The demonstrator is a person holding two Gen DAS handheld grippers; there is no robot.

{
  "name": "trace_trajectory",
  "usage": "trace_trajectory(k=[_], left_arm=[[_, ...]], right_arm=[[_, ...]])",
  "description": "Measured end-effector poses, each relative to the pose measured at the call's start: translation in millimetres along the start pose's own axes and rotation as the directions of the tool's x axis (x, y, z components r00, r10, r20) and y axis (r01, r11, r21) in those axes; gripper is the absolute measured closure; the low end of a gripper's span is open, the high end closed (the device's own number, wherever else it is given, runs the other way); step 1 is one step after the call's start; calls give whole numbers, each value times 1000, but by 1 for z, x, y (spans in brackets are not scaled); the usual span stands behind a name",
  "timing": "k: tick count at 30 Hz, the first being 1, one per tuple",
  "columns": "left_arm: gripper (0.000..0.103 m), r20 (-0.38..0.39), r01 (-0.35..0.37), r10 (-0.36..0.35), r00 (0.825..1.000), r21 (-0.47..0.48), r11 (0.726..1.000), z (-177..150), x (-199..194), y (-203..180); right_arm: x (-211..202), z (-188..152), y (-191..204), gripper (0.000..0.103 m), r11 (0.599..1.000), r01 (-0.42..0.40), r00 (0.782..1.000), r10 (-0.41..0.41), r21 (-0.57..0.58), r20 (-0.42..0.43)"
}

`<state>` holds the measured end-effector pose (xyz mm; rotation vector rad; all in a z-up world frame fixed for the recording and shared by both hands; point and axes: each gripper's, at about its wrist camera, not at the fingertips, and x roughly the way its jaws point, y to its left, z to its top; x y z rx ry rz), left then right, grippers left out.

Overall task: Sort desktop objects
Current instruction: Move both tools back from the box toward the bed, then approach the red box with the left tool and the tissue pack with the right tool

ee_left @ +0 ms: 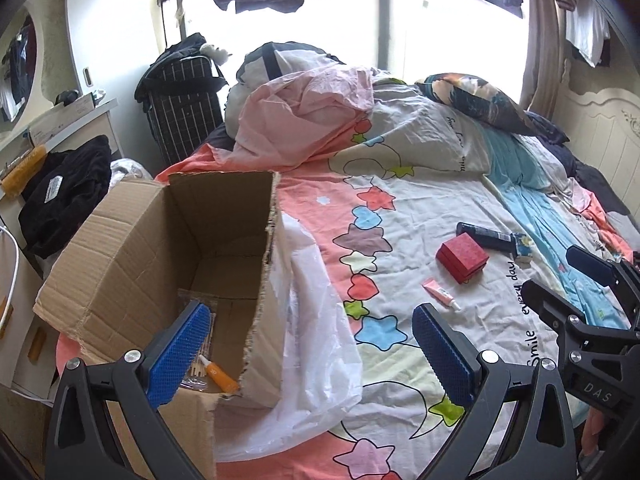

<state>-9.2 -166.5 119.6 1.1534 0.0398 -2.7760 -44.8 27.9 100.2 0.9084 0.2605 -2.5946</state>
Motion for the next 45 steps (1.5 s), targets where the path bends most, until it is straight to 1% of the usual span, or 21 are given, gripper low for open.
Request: trace_trajectory(k=[5, 11, 16, 19, 24, 29, 36, 39, 45], left_arm=[[0, -7, 28, -28, 1000, 34, 999, -2, 5, -29], [0, -35, 48, -46, 998, 73, 996, -8, 21, -60], [0, -56, 58, -53, 997, 100, 993, -14, 37, -83], [0, -65, 62, -55, 996, 102, 993, -16, 48, -93], [0, -103, 82, -71, 992, 109, 991, -20, 69, -110], [0, -134, 98, -80, 988, 131, 987, -23, 88, -127], [0, -175, 141, -120, 977, 113, 984, -24, 116, -142], [0, -194, 144, -119, 974, 122, 982, -23, 128, -148], [0, -204, 132, -105, 973, 128, 983, -15, 148, -154]], right_arm=[[-3, -10, -30, 26, 999, 27, 1000, -26, 41, -11], [-3, -20, -61, 26, 996, 58, 998, -56, 75, -24], [4, -26, -79, 26, 991, 116, 993, -113, 63, -42], [10, -29, -86, 26, 990, 126, 991, -123, 56, -56], [22, -34, -98, 26, 988, 145, 987, -141, 45, -78], [38, -40, -109, 26, 988, 146, 984, -140, 47, -107], [58, -45, -119, 26, 988, 149, 980, -142, 41, -140], [68, -47, -125, 26, 988, 148, 978, -140, 44, -153], [88, -54, -130, 26, 990, 134, 975, -123, 51, -183]])
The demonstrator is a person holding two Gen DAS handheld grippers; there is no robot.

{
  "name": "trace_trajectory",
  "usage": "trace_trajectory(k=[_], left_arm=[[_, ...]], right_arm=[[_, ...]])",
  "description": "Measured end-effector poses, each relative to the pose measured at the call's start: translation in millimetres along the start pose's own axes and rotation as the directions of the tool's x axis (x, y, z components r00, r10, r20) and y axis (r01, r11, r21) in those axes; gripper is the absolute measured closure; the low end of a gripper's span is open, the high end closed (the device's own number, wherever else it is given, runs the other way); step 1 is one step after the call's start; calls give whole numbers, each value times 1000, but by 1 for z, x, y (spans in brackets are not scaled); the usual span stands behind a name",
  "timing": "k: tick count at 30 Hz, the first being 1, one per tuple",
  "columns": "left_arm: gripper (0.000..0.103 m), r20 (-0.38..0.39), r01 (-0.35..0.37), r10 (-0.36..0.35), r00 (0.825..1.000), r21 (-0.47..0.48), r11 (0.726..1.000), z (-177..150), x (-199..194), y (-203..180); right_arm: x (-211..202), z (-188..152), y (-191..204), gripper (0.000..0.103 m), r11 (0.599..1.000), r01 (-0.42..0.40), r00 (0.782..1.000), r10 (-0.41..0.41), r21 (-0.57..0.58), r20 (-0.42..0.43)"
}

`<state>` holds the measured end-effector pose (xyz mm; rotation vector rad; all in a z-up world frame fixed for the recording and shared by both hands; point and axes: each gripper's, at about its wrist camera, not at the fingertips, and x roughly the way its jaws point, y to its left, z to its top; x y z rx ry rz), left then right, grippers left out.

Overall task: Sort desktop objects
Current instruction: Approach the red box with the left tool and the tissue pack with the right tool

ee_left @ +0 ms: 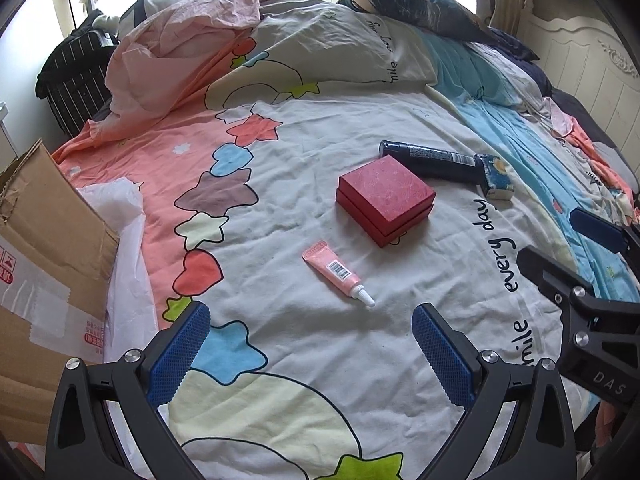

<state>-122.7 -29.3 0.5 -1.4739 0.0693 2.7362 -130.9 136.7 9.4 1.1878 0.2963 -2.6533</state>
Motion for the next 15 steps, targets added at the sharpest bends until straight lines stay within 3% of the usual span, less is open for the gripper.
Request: trace_trajectory(k=[15], left_arm=[[0, -14, 7, -6, 1000, 51, 999, 28, 36, -22]], right_arm=[[29, 6, -53, 26, 995, 70, 997, -68, 70, -32]])
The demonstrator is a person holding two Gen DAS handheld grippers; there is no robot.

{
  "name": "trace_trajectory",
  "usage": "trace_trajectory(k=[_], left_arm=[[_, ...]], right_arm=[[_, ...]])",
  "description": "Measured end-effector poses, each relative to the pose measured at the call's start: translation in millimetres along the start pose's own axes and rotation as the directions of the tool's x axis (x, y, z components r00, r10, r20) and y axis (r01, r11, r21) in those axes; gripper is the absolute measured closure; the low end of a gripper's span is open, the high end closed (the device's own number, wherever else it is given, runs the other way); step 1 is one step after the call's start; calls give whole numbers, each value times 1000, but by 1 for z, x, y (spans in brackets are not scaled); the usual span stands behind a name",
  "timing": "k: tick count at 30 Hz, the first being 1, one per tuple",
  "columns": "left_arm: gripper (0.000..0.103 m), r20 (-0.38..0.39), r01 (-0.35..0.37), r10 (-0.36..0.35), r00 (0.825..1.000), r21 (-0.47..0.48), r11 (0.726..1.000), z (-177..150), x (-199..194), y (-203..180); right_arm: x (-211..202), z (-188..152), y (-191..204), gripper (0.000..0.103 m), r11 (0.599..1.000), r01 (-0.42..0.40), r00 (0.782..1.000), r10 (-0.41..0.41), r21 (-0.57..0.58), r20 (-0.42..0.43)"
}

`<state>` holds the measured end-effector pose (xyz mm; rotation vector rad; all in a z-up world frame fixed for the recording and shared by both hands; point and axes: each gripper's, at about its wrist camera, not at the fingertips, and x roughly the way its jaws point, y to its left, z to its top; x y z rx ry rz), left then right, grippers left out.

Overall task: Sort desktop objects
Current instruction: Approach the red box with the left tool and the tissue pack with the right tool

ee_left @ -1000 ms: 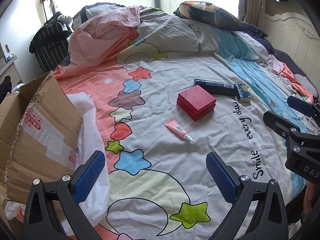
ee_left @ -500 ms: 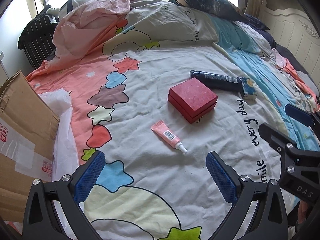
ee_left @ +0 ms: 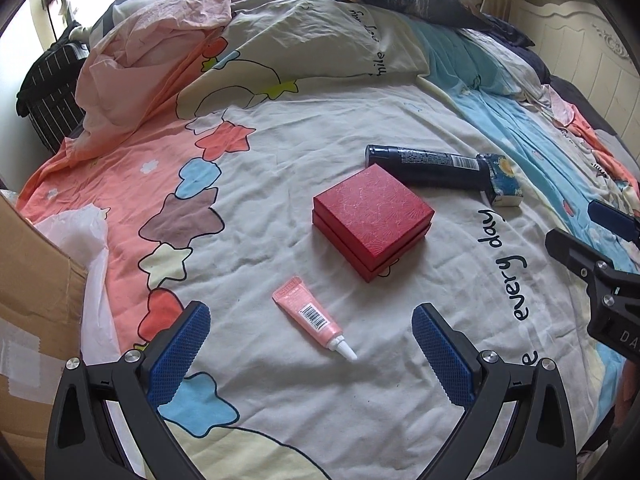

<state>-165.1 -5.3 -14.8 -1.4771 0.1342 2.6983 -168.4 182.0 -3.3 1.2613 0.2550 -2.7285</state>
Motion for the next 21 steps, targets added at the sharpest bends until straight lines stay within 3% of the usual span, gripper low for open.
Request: trace_trajectory(k=[11, 21], left_arm=[[0, 8, -26, 26, 1000, -5, 1000, 23, 22, -4], [0, 3, -11, 11, 1000, 61, 998, 32, 44, -19]], right_arm=[[30, 22, -8, 26, 999, -3, 1000, 2, -35, -27], [51, 35, -1, 26, 998, -17, 998, 14, -67, -55]])
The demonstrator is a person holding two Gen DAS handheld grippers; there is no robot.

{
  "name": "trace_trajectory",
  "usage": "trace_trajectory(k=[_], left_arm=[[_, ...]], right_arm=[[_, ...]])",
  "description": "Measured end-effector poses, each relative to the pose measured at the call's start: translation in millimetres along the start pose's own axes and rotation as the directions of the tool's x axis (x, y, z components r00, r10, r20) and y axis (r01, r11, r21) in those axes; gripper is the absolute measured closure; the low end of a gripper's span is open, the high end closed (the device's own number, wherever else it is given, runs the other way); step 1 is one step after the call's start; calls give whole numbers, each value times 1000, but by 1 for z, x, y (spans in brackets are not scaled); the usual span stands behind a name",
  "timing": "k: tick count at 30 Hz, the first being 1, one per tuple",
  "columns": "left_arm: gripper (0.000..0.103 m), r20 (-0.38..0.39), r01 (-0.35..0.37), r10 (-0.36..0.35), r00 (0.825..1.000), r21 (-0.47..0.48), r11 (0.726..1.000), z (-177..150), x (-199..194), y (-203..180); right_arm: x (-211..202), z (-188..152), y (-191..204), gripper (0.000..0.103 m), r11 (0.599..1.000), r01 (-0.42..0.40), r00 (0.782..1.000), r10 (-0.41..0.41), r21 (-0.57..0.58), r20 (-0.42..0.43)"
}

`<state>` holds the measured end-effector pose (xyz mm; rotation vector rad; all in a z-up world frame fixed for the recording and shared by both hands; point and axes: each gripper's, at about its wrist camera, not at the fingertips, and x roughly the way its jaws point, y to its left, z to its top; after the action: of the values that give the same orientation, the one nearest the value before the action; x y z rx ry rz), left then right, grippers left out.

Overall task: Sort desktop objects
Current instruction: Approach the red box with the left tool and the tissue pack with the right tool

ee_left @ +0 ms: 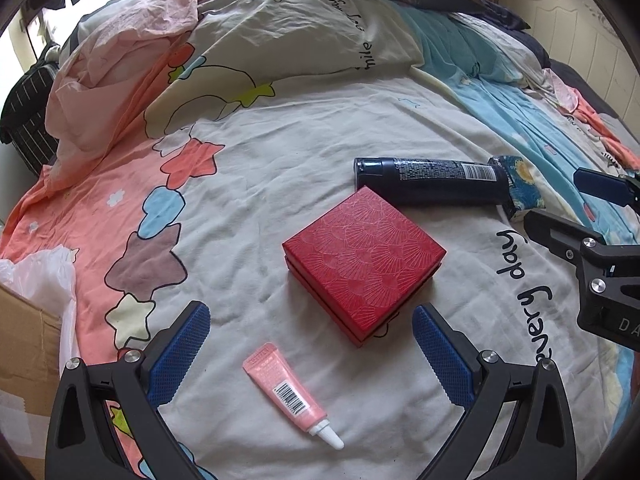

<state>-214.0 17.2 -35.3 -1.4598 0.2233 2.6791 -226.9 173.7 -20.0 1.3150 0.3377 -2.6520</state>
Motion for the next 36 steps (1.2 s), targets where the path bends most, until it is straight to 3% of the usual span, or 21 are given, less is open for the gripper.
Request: trace_trajectory(k=[11, 20, 30, 36], left_arm=[[0, -12, 84, -88, 996, -206, 975, 6, 18, 5], [0, 45, 91, -81, 996, -319, 943, 8, 11, 2], [0, 39, 54, -42, 998, -373, 926, 16, 22, -5], [0, 32, 23, -10, 999, -426, 905, 19, 25, -2]], right_arm=[[10, 3, -3, 26, 1000, -7, 1000, 7, -5, -13], [16, 2, -17, 25, 1000, 3, 1000, -3, 12, -20], [25, -1, -25, 25, 1000, -7, 1000, 8, 25, -30], [38, 1, -35, 25, 995, 45, 998, -42, 91, -37]])
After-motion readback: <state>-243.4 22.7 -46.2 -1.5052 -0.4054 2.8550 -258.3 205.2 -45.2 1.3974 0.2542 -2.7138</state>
